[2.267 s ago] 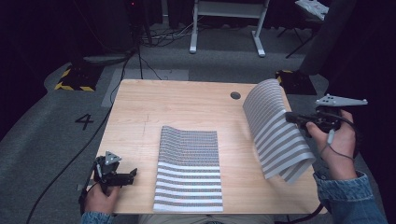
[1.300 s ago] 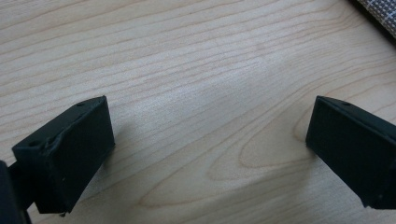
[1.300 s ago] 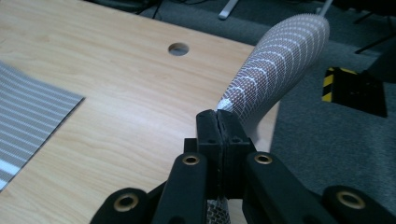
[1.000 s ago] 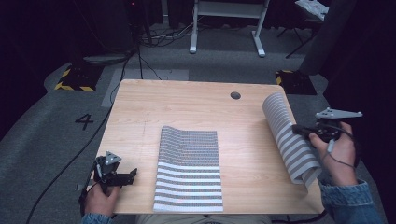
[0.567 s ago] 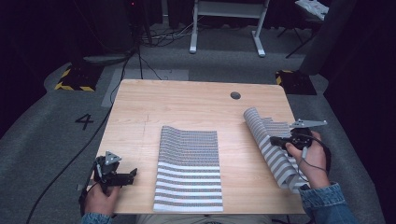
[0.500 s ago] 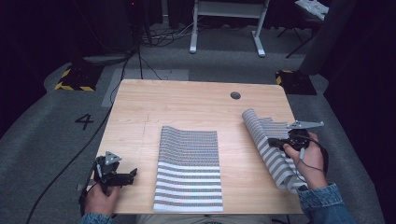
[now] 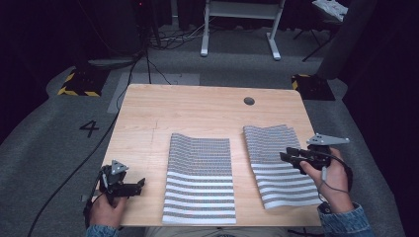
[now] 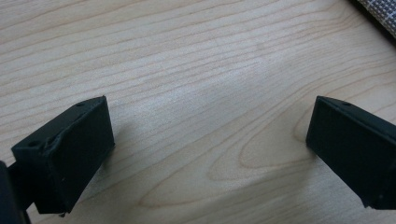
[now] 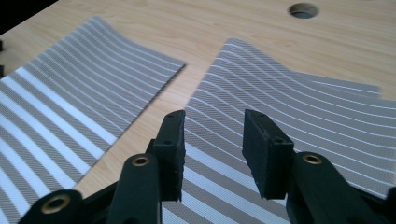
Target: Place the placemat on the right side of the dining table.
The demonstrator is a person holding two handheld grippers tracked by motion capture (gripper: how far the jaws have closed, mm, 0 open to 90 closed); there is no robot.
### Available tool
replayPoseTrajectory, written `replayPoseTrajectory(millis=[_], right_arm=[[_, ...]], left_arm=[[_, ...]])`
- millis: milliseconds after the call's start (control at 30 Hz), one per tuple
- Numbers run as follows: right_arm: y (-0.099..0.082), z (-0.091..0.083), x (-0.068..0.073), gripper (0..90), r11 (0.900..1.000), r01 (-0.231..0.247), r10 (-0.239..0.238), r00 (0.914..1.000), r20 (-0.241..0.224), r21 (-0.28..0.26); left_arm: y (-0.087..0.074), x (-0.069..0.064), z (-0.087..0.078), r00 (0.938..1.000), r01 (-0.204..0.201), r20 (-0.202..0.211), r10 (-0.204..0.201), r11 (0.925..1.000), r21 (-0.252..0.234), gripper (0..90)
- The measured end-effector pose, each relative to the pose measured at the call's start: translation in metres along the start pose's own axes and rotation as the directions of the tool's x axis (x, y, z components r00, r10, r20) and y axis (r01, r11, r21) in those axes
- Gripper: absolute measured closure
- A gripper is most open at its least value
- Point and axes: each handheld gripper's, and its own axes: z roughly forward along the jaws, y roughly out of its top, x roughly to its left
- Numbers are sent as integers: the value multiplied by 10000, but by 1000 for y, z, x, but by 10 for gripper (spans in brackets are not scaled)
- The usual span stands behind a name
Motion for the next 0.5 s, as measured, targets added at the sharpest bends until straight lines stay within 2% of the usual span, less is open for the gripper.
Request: replayPoseTrajectory(millis=[133, 200, 300, 500], right_arm=[[-10, -14, -14, 562, 9990, -432, 437, 9967, 681, -95], [-19, -16, -24, 515, 9974, -716, 715, 9912, 1114, -31], [-34, -16, -36, 466, 9941, -1079, 1049, 9781, 1799, 69], [-62, -2, -54, 416, 9894, -1179, 936, 9643, 2478, 851]], left_arm=[[0, 0, 0, 10000, 18, 13, -18, 10000, -12, 9], [0, 0, 0, 10000, 13, 15, -13, 10000, -12, 9], [0, 0, 0, 10000, 10, 17, -10, 10000, -10, 9], [0, 0, 0, 10000, 19, 13, -19, 10000, -12, 9]])
